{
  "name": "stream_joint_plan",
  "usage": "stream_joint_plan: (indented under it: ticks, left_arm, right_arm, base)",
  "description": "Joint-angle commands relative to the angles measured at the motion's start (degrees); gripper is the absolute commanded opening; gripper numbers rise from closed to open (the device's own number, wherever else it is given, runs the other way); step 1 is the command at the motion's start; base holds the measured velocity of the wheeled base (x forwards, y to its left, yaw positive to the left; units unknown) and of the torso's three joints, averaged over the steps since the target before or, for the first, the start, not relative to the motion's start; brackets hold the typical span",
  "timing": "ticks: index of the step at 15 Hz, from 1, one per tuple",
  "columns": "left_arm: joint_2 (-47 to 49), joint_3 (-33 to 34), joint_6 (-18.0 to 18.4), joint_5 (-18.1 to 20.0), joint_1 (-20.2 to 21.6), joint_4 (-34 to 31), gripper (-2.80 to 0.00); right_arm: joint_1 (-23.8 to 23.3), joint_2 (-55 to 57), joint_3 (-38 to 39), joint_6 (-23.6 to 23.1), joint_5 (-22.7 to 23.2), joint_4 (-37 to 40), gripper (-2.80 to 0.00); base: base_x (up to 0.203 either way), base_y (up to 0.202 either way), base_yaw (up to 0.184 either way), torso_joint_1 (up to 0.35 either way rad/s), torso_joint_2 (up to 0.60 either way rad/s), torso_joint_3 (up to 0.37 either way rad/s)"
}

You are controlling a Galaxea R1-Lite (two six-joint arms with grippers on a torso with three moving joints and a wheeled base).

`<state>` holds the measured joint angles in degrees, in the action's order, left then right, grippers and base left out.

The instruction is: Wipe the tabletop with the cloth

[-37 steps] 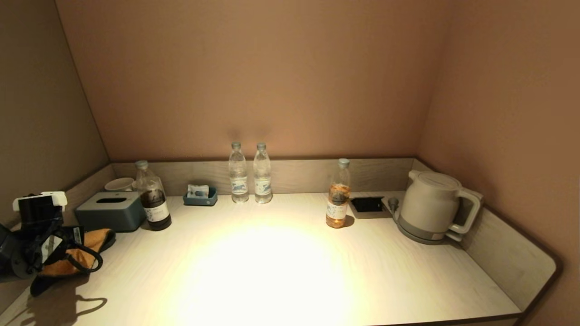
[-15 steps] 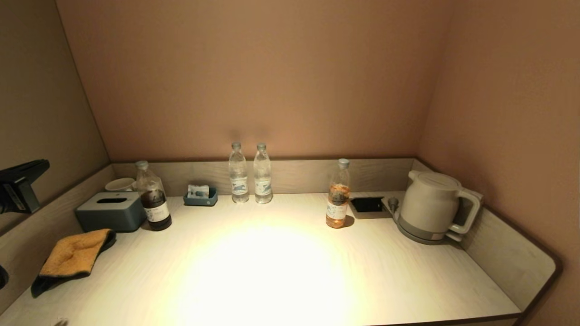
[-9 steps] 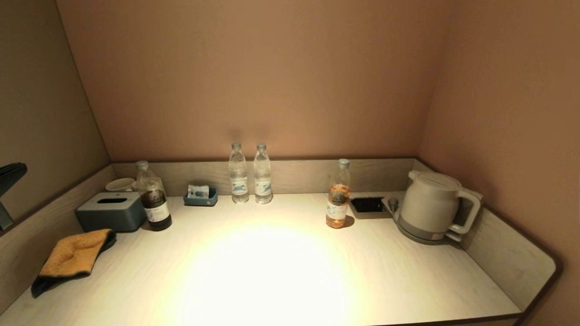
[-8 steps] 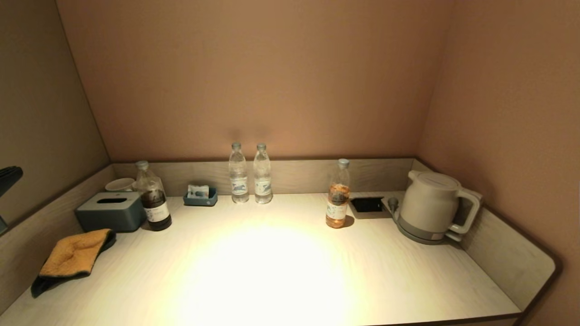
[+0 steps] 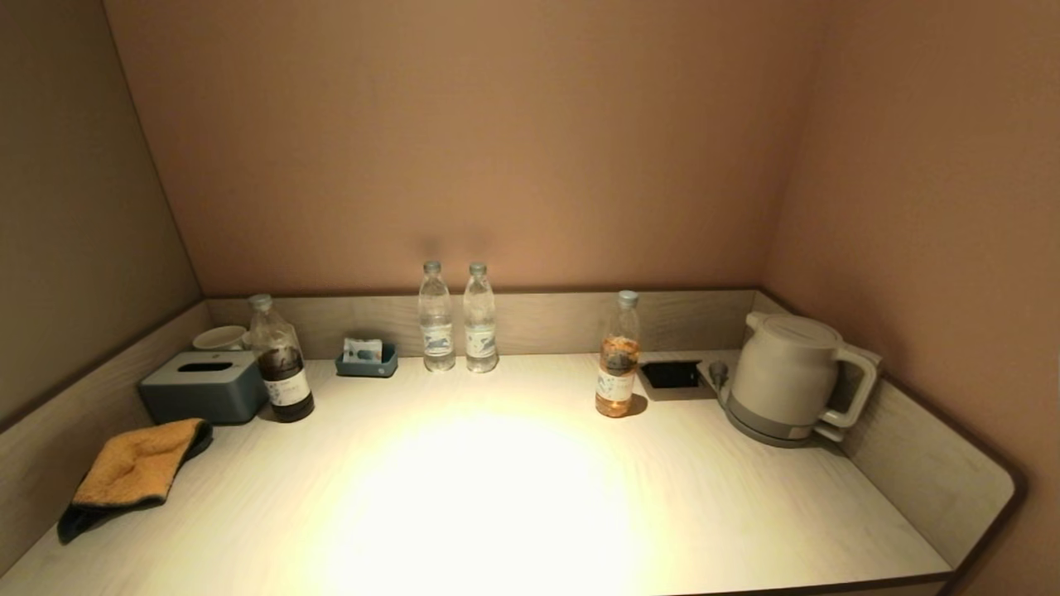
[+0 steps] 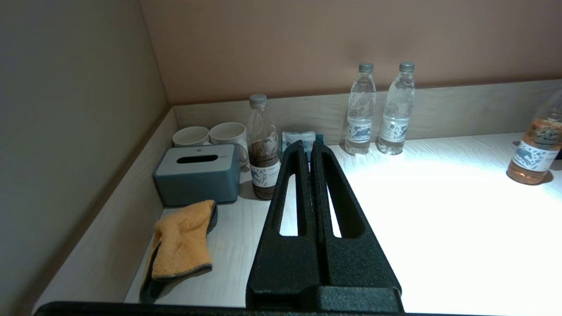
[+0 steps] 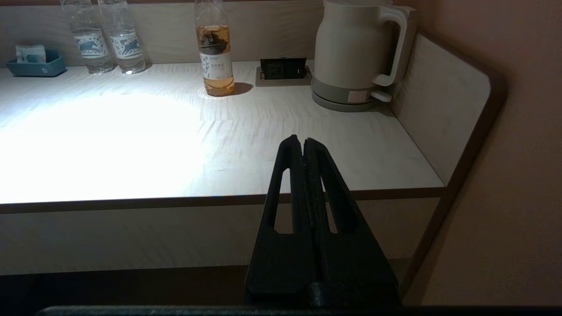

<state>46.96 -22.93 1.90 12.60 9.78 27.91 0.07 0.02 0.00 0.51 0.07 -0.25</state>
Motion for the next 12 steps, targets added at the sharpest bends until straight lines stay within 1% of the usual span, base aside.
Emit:
stream_joint_plan:
  ticks: [1,4,6,9,12]
  left_arm:
    - [-6.66,-0.02,-0.12,0.04,0.04,-2.90,-2.80]
    - [-12.18,-0.55,-0.16,-0.22,0.08,-8.85,-2.80]
    - [-14.75,-1.21,-0.35,-0.95,0.15,-10.80,-2.80]
    - [-19.81,-2.34,-0.33,-2.32,0.15,-16.10,-2.80]
    - [-21.91,-4.40,-0.23,-2.49,0.15,-20.08,-2.80]
  right_arm:
    - [0.01,-0.02,0.00,0.02,0.01,-0.01,-2.80]
    - [0.01,-0.02,0.00,0.02,0.01,-0.01,-2.80]
    - [0.01,-0.02,0.00,0.02,0.01,-0.03,-2.80]
    - [0.01,-0.02,0.00,0.02,0.01,-0.01,-2.80]
    - [0.01,-0.02,0.00,0.02,0.01,-0.01,-2.80]
  base:
    - [0.000,0.000,0.000,0.000,0.00,0.000]
    - [0.000,0.000,0.000,0.000,0.00,0.000]
    - [0.000,0.000,0.000,0.000,0.00,0.000]
    - [0.000,0.000,0.000,0.000,0.00,0.000]
    - [0.000,0.000,0.000,0.000,0.00,0.000]
